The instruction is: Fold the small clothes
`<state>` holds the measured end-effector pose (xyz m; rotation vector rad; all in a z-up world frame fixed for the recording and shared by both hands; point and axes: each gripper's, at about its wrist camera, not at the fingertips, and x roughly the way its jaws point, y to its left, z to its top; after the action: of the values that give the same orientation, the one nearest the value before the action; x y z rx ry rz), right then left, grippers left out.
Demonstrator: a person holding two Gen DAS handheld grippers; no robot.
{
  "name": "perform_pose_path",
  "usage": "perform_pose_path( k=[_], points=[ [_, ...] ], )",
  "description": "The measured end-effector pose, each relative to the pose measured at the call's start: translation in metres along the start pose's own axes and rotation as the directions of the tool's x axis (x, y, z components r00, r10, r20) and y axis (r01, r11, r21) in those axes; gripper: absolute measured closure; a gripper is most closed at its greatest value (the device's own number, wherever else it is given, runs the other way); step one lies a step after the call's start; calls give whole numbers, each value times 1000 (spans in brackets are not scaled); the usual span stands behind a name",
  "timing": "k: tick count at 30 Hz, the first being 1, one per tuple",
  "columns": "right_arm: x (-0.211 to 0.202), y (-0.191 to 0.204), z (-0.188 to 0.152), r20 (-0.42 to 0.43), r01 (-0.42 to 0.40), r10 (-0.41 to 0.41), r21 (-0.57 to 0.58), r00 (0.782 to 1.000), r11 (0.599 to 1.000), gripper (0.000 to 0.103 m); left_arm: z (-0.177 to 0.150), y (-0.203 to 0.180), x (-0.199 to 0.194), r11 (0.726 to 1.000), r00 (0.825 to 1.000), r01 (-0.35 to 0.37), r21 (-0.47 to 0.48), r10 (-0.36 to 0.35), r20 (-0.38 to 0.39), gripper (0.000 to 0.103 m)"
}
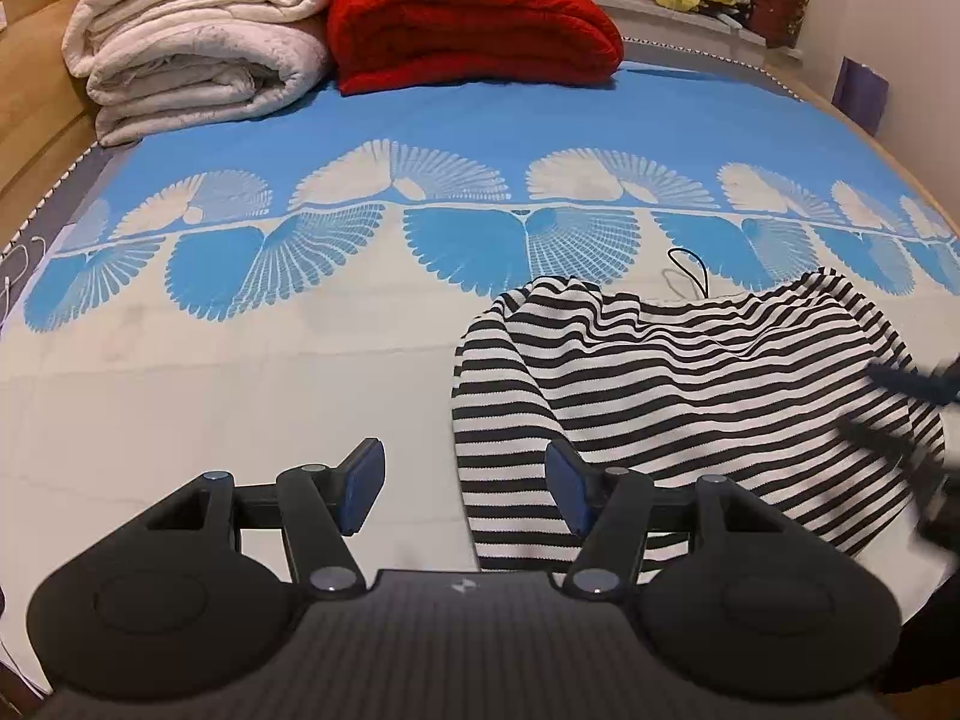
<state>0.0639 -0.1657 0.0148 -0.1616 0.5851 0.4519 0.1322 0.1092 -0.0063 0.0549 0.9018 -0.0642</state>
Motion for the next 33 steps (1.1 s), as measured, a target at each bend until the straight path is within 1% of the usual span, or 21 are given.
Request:
perform_pose_path(
  k=[1, 3, 4, 6, 11, 13, 15, 19, 20, 21, 22, 23, 25, 27, 28, 29, 30, 31, 32, 33],
  points=[
    [5, 7, -2, -16, -32, 32, -5, 999, 999, 58, 0, 1, 0, 1000, 1000, 1, -5, -1, -4, 38],
    [12, 21, -3, -39, -86, 85, -26, 996, 996, 78, 0, 3, 2, 1000, 1000, 1, -13, -1, -11, 38],
    [16, 30, -4, -49, -113, 110, -50, 993, 992, 80, 1, 4, 3, 1000, 1000, 0, -17, 0, -15, 38],
    [24, 48, -7, -69, -159, 153, -91, 986, 983, 80, 1, 5, 4, 1000, 1000, -6, -23, 5, -22, 38],
    [48, 90, -23, -150, -229, 200, -204, 968, 952, 80, 1, 12, 9, 999, 999, -13, -38, 12, -47, 38],
    [60, 106, -32, -183, -247, 204, -252, 962, 936, 75, 0, 15, 10, 999, 998, -19, -42, 17, -57, 38],
    [71, 120, -41, -221, -266, 204, -301, 954, 916, 55, -1, 18, 12, 999, 998, -23, -44, 20, -67, 38],
    [91, 139, -61, -282, -290, 191, -372, 940, 882, 46, 0, 25, 15, 998, 997, -27, -59, 22, -77, 38],
    [95, 142, -66, -293, -290, 179, -398, 939, 870, 42, 0, 26, 16, 997, 997, -26, -66, 21, -81, 38],
    [99, 146, -71, -301, -289, 166, -428, 939, 856, 39, 0, 28, 17, 997, 996, -25, -73, 19, -85, 38],
    [100, 148, -74, -293, -289, 166, -448, 942, 846, 39, 1, 30, 19, 997, 996, -24, -79, 17, -90, 38],
    [101, 147, -74, -287, -291, 174, -442, 942, 848, 38, 2, 31, 20, 996, 996, -22, -84, 14, -93, 38],
    [106, 141, -68, -304, -308, 195, -388, 933, 869, 42, 5, 32, 24, 995, 995, -12, -100, 1, -104, 38],
    [108, 137, -66, -302, -302, 191, -383, 934, 873, 57, 8, 35, 29, 990, 992, 12, -142, -29, -120, 38],
    [108, 136, -66, -298, -300, 188, -394, 936, 869, 61, 10, 37, 33, 984, 990, 28, -174, -51, -131, 38],
    [107, 134, -65, -295, -299, 189, -396, 937, 868, 71, 11, 38, 36, 980, 988, 38, -196, -67, -141, 36],
    [106, 132, -63, -289, -294, 188, -386, 939, 874, 82, 13, 39, 41, 974, 985, 50, -219, -85, -153, 31],
    [105, 127, -59, -288, -293, 195, -354, 938, 888, 85, 15, 39, 45, 968, 980, 69, -242, -111, -166, 28],
    [106, 122, -54, -285, -297, 208, -317, 936, 901, 88, 16, 39, 50, 960, 974, 90, -264, -140, -178, 22],
    [102, 116, -47, -272, -296, 220, -281, 937, 913, 89, 18, 39, 55, 951, 967, 112, -287, -170, -187, 17]
  ],
)
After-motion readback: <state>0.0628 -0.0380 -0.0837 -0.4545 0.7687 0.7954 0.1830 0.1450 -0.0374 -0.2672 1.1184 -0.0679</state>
